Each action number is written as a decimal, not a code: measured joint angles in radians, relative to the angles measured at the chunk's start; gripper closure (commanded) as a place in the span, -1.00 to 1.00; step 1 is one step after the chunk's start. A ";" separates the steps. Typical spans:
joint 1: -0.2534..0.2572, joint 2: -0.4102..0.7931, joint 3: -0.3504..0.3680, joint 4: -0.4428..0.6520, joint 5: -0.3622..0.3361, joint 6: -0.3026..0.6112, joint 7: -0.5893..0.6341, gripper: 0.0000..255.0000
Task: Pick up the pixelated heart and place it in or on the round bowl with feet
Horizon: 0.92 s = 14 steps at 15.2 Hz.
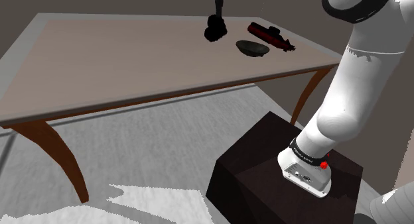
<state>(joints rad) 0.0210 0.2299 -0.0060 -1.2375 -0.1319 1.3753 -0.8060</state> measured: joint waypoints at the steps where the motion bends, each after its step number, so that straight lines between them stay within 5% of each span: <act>1: -0.015 -0.018 -0.009 -0.026 0.000 0.011 -0.022 1.00; 14: -0.179 -0.183 -0.137 -0.229 -0.015 0.091 -0.307 1.00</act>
<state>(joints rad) -0.1580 0.0471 -0.1426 -1.4667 -0.1471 1.4664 -1.1131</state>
